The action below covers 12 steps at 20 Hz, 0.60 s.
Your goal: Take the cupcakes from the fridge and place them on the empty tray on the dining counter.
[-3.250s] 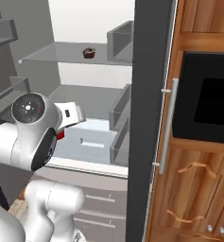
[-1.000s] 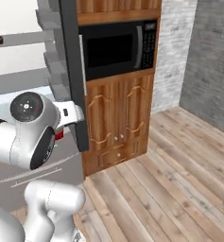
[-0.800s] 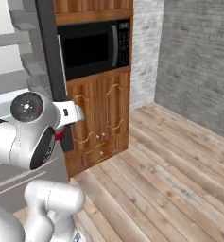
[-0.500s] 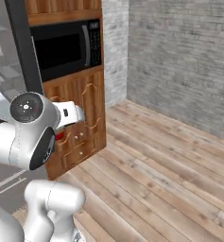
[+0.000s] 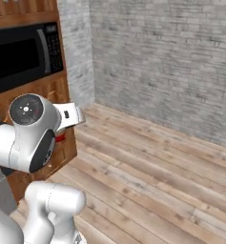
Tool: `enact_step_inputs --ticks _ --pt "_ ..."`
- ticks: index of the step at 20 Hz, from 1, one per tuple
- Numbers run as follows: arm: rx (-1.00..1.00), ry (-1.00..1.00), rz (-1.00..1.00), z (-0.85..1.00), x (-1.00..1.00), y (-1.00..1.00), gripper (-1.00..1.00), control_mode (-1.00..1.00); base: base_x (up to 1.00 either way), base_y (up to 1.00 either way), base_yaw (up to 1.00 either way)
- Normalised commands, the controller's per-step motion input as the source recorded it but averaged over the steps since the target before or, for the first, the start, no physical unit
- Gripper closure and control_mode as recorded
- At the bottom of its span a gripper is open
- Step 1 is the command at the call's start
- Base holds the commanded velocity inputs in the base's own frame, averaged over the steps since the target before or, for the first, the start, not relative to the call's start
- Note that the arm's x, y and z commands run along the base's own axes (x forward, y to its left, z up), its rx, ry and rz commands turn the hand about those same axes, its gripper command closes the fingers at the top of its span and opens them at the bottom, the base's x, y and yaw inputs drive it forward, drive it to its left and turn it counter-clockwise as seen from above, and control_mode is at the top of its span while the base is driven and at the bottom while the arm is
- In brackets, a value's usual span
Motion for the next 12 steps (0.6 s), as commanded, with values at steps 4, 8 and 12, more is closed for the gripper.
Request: enact_step_inputs --ticks 4,8,12 --pt "0.0 0.0 0.0 0.0 0.0 0.0 1.0 1.0 0.98 -0.01 -0.29" --pt "0.0 0.0 0.0 0.0 0.0 0.0 1.0 1.0 0.99 -0.11 -0.34" --pt "0.0 0.0 0.0 0.0 0.0 0.0 1.0 1.0 0.92 -0.22 -0.41"
